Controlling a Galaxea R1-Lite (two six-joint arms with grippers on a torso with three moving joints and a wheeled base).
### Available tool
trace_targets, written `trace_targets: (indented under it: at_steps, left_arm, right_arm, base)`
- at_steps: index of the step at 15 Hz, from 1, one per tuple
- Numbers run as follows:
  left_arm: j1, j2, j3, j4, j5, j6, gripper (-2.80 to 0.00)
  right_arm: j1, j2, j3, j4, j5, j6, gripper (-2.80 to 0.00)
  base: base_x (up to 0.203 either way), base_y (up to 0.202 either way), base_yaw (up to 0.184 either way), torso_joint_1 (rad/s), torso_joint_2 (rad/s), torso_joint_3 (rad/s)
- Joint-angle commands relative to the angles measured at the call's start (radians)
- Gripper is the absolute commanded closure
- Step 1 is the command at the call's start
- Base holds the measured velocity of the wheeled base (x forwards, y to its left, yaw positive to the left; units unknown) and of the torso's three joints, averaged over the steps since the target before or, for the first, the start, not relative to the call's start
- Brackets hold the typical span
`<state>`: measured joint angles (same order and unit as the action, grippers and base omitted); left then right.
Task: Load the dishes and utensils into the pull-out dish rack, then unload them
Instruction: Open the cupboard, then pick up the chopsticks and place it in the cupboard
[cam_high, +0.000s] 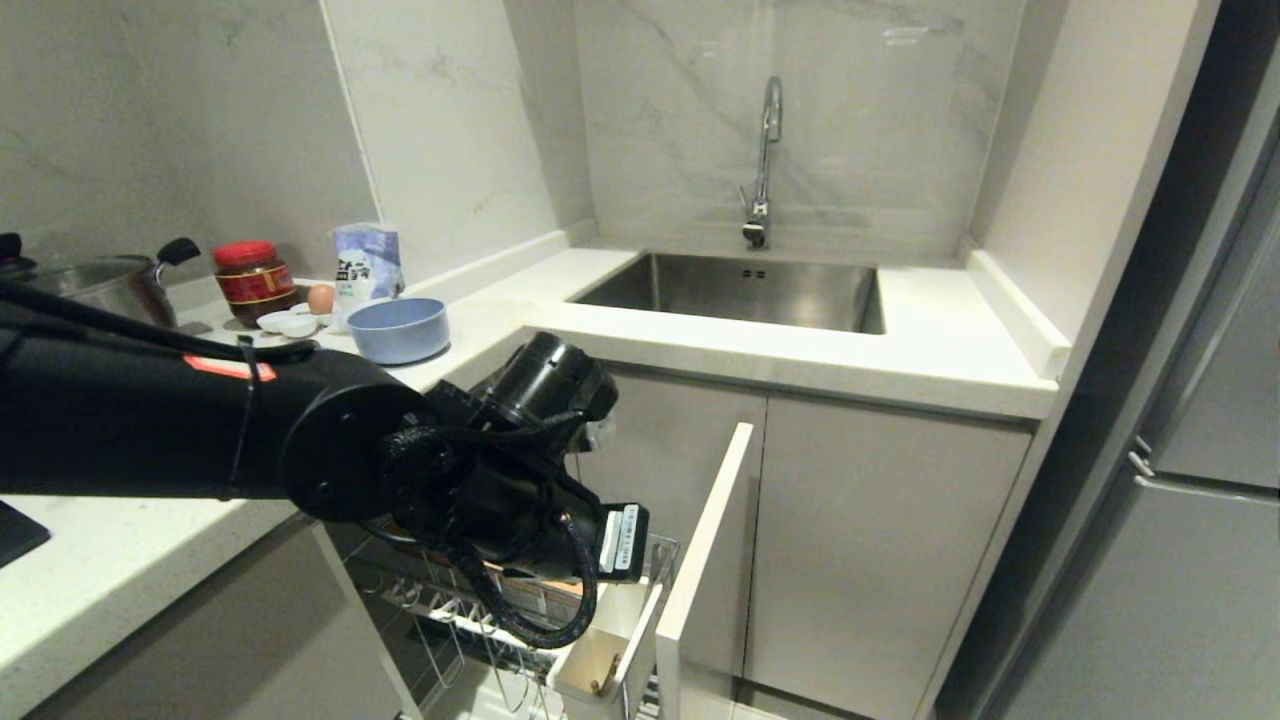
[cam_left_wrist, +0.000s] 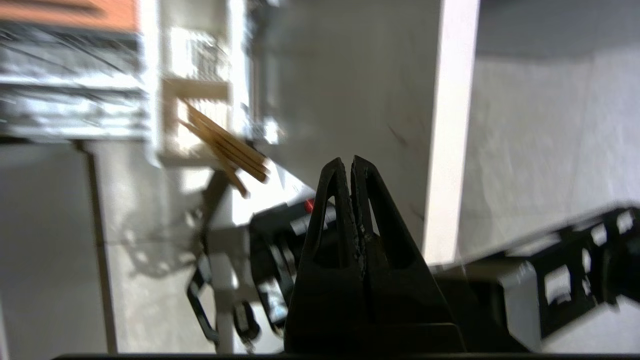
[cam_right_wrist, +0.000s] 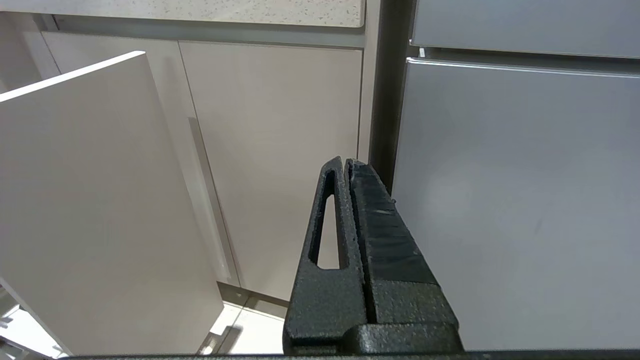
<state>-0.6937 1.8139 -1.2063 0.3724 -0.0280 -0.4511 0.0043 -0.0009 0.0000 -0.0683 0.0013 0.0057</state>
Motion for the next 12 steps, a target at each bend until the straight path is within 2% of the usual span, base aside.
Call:
trace_targets:
  at_steps: [1,4,7,10,12]
  left_arm:
    - [0.021,-0.087,-0.013,0.002,0.042,0.001,0.00]
    - [0.073,-0.220,-0.054,0.001,0.104,0.003,0.00]
    - [0.168,-0.331,-0.136,0.000,0.190,0.004,0.00]
    - [0.243,-0.383,-0.209,0.002,0.329,0.007,0.00]
    - [0.277,-0.430,-0.217,0.002,0.349,0.061,0.00]
  right_arm:
    - [0.000,-0.001,0.023,-0.001,0.000,0.000,0.00]
    - [0.000,-0.001,0.023,-0.001,0.000,0.000,0.00]
    - [0.000,-0.001,0.023,-0.001,0.000,0.000,0.00]
    - [0.000,-0.001,0.023,-0.001,0.000,0.000,0.00]
    - [0.000,-0.001,0.023,-0.001,0.000,0.000,0.00]
  base:
    - [0.000,0.000,0.000,0.000,0.00,0.000]
    - [0.000,0.000,0.000,0.000,0.00,0.000]
    - [0.000,0.000,0.000,0.000,0.00,0.000]
    - [0.000,0.000,0.000,0.000,0.00,0.000]
    - [0.000,0.000,0.000,0.000,0.00,0.000]
